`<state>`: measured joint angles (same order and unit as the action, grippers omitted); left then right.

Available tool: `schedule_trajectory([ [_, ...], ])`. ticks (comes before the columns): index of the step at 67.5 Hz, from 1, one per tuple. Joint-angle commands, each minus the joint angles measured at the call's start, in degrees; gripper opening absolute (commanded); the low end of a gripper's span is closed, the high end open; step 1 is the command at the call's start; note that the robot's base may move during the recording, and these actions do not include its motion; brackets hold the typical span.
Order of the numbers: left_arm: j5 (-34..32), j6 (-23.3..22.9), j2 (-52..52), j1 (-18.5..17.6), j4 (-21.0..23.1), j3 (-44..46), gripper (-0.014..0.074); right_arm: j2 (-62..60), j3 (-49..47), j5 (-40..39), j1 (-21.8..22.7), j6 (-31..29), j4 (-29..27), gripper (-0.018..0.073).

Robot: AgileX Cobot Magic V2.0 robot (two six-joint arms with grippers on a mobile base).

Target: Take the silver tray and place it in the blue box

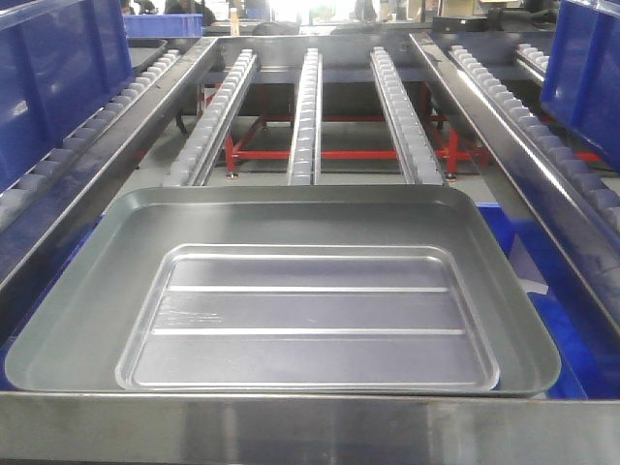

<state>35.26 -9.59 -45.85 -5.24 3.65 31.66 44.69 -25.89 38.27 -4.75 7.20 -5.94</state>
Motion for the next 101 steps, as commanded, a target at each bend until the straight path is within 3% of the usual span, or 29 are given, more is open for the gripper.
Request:
schedule_trajectory([
  [1, -2.71, 0.21, -1.26, -1.78, -0.73, 3.71, -0.0007, 1.56, -2.21, -2.66, -0.06, 1.11, -0.46, 0.0071],
  [7, -2.71, -0.45, -3.75, -4.37, -1.02, 5.82, -0.0008, 2.91, -2.3, -3.86, -0.06, 2.48, -0.43, 0.0076],
  [12, -2.81, -4.85, -6.38, -7.36, -3.65, 7.04, -0.0008, 4.3, -3.14, -4.05, -0.06, 3.11, -0.38, 0.0076],
  [20, -2.68, -19.1, -10.88, -13.7, -16.77, 8.25, -0.0008, 7.14, -6.4, -4.7, -0.06, 3.11, -0.24, 0.0076],
  [26, -2.32, -29.23, -13.68, -18.87, -23.93, 9.44, -0.0008, 10.06, -9.59, -4.7, -0.06, 3.17, -0.24, 0.0076],
  [34, 0.81, -34.2, -18.29, -25.74, -24.53, 12.51, -0.0007, 14.61, -12.92, -4.81, -0.88, 5.12, -0.19, 0.0076],
  [42, 3.48, -38.85, -23.93, -30.55, -25.46, 16.6, -0.0007, 18.13, -14.88, -6.81, -5.93, 11.02, 1.05, 0.0076],
  [58, 3.63, -43.16, -33.27, -35.68, -25.25, 25.25, -0.0007, 24.99, -18.14, -5.38, -18.03, 33.9, 16.39, 0.0076],
  [65, 3.63, -43.95, -35.38, -36.58, -25.35, 27.26, -0.0007, 27.58, -20.9, -3.92, -22.46, 38.18, 20.27, 0.0076],
  [90, 0.5, -44.31, -37.47, -36.58, -24.22, 27.82, -0.0007, 40.25, -30.98, -3.61, -28.73, 39.48, 18.64, 0.0076],
  [101, -1.16, -43.67, -39.5, -36.58, -24.48, 27.82, -0.0007, 43.87, -31.19, -4.32, -29.06, 39.48, 18.64, 0.0076],
])
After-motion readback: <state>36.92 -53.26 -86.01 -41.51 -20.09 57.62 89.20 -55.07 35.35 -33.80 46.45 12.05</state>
